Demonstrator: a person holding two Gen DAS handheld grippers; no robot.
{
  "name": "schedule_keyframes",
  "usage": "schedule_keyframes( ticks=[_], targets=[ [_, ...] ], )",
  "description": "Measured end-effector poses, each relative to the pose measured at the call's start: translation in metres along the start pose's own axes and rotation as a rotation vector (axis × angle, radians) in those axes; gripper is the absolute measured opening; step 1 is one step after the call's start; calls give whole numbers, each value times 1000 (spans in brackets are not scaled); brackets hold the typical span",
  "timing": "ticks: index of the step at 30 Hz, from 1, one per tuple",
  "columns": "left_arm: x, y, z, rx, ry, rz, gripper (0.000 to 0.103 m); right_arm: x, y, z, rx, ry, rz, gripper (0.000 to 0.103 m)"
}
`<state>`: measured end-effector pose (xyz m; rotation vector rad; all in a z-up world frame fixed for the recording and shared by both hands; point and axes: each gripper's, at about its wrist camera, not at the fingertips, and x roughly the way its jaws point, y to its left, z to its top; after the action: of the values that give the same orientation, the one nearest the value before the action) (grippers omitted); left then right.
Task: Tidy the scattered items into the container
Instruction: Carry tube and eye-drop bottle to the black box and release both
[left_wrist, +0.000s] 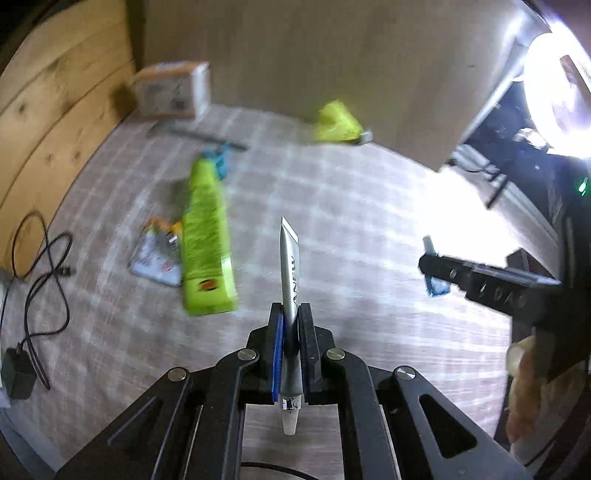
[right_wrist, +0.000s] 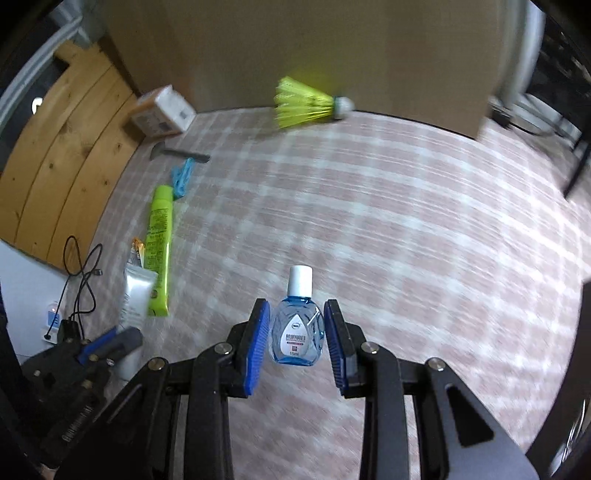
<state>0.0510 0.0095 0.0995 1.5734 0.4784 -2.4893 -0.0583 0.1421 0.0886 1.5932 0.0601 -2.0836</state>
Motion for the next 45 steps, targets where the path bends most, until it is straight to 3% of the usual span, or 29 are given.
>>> schedule_keyframes(
  ticks=[5, 12, 21, 27, 29, 30, 31, 32, 33, 34, 35, 45],
  targets=[
    [-18, -58, 0, 81, -20, -53, 7, -41, -47, -20, 81, -53, -6, 30],
    [-26, -182, -3, 247, -26, -167, 7, -119, -133, -57, 181, -134, -52, 30],
    [-19, -335, -35, 421, 16, -302, 7, -210, -262, -132, 349, -198, -180, 30],
    [-14, -403, -57, 505, 41, -338, 7, -247, -328, -184, 456, -211, -247, 30],
    [-13, -418, -59, 518, 46, -350, 7, -256, -343, -196, 478, -216, -257, 30],
    [-12, -426, -60, 523, 38, -355, 18, -259, -348, -200, 484, -220, -258, 30],
    [-12, -430, -60, 533, 35, -345, 36, -263, -352, -204, 484, -227, -251, 30],
    [-13, -433, -61, 537, 34, -331, 73, -266, -356, -206, 483, -236, -242, 31],
    [-15, -433, -60, 532, 12, -329, 75, -268, -358, -208, 494, -240, -241, 38],
    [-16, -432, -60, 535, 0, -316, 70, -270, -361, -209, 513, -242, -245, 53],
    [-17, -431, -61, 541, -3, -298, 64, -272, -363, -210, 525, -252, -246, 59],
    [-20, -372, -46, 485, -26, -202, 63, -259, -335, -193, 456, -267, -232, 59]
  ],
)
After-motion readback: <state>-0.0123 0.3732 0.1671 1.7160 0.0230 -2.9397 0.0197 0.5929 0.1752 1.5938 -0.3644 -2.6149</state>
